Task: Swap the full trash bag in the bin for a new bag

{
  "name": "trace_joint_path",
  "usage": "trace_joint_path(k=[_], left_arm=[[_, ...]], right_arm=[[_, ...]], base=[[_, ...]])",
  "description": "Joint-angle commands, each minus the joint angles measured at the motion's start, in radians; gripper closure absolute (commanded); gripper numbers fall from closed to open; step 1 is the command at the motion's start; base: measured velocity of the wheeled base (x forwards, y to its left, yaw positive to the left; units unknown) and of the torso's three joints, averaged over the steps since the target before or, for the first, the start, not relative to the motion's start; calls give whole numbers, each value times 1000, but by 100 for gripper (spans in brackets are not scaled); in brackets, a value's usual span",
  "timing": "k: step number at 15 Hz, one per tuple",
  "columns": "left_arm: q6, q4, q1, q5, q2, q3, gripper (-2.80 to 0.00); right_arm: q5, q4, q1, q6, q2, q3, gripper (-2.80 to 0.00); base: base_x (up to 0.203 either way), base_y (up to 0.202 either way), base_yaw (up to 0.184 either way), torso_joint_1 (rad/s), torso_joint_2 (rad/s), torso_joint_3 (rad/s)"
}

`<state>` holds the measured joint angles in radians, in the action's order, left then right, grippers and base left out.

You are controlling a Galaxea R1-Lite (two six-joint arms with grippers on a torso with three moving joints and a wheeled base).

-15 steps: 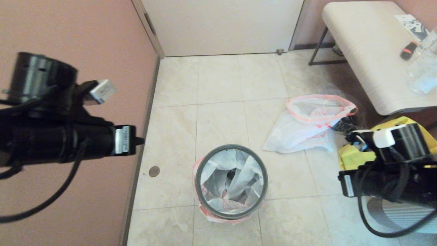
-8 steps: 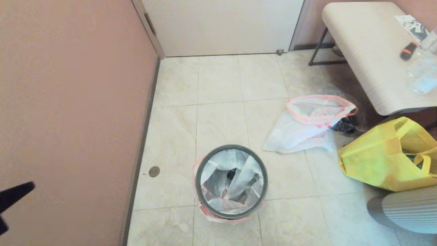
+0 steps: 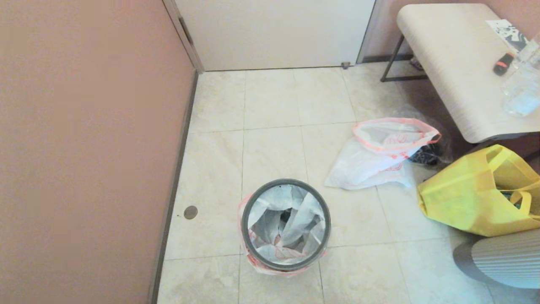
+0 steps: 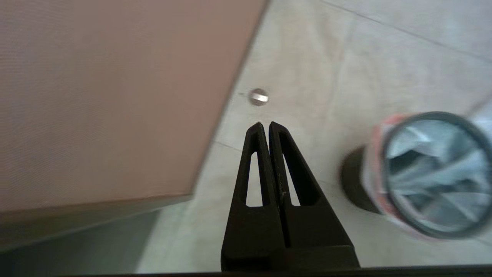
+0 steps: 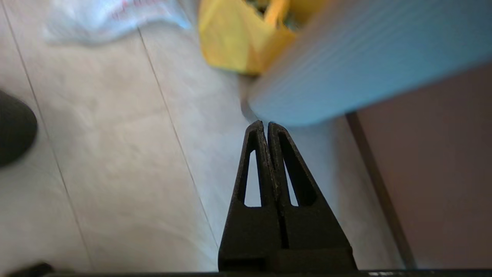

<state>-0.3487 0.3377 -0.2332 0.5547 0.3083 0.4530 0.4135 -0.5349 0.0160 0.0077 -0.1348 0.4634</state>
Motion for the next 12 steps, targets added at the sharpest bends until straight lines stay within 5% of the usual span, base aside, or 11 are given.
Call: trace_joint_path(k=[1, 4, 6, 8, 12], left_arm=[[-7, 8, 22, 16, -20, -23, 0], [-11, 49, 35, 62, -20, 0, 0], [10, 62, 121, 37, -18, 61, 0], [49, 71, 195, -136, -36, 86, 0], [114, 72, 227, -328, -228, -55, 0]], right_arm=[[-5, -68, -15, 12, 138, -44, 0], [-9, -76, -18, 40, 135, -119, 0], [-9, -40, -18, 93, 135, -159, 0], [-15, -5, -18, 149, 135, -175, 0], [-132, 60, -18, 160, 135, -201, 0]], base=[[0, 0, 0, 0, 0, 0], [0, 0, 0, 0, 0, 0], [0, 0, 0, 0, 0, 0], [0, 0, 0, 0, 0, 0], [0, 0, 0, 0, 0, 0]])
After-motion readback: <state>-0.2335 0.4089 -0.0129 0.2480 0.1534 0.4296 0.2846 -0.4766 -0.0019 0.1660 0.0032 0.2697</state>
